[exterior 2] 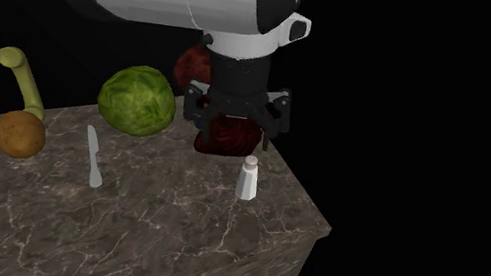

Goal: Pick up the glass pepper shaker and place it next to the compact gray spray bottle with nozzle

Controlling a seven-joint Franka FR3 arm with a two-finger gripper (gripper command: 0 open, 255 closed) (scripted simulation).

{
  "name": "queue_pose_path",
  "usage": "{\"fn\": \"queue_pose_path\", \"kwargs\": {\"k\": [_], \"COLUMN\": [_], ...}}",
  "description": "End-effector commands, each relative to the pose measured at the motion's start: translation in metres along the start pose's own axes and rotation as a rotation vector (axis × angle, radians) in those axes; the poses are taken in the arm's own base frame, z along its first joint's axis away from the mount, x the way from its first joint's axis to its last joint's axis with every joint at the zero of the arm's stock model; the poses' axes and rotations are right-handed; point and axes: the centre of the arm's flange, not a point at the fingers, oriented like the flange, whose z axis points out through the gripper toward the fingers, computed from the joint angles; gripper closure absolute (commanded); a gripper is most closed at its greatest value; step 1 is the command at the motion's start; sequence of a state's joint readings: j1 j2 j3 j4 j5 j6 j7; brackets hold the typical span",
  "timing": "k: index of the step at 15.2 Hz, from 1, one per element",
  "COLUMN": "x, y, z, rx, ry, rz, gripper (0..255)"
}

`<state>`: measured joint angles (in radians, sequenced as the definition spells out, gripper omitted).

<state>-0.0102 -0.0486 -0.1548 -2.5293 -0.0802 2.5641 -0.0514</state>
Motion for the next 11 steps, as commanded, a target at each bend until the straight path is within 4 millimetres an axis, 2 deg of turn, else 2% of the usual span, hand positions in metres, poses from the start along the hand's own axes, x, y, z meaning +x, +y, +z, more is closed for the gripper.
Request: {"fn": "queue_pose_path", "kwargs": {"k": [1, 9, 11], "x": [0.015, 0.074, 0.08], "y": [0.003, 0.017, 0.019], "z": [0.022, 0.102, 0.115], "rx": [-0.007, -0.031, -0.034], "ry": [0.015, 0.068, 0.073], "rz": [-0.005, -0.022, -0.023], "gripper": [0, 0, 0]}}
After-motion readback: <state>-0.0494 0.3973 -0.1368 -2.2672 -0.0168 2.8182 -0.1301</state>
